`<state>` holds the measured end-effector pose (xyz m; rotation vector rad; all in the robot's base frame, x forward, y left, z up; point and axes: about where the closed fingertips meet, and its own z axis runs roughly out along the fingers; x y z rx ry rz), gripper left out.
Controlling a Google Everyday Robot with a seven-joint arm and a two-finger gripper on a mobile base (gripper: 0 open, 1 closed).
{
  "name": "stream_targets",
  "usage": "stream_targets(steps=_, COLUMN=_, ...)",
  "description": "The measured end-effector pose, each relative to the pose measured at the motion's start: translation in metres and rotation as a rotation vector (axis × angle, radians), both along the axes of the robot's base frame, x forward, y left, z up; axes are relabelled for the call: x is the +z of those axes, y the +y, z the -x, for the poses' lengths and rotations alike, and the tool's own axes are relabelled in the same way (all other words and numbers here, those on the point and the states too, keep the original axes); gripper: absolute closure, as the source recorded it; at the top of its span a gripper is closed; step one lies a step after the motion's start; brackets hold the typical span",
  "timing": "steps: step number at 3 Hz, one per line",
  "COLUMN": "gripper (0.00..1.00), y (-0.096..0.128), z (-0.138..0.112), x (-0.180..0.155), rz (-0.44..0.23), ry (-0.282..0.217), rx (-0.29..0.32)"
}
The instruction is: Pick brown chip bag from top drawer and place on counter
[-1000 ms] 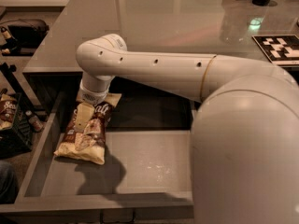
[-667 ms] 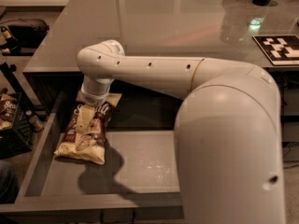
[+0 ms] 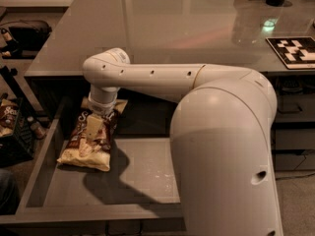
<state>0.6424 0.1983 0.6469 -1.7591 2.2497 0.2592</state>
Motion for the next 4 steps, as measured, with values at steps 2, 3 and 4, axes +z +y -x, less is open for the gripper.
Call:
stream_targets(steps=2, gripper=0.64, y=0.0, z=0.0, x=-0.0002, rz=0.0, ry=0.0, rx=0.0)
stream_targets(steps=3, gripper=0.87, y=0.0, z=0.0, x=-0.0002, rz=0.0, ry=0.0, rx=0.0)
stream_targets(steps=4, gripper=1.0, y=0.0, z=0.0, x=-0.0003, rz=0.0, ry=0.0, rx=0.0)
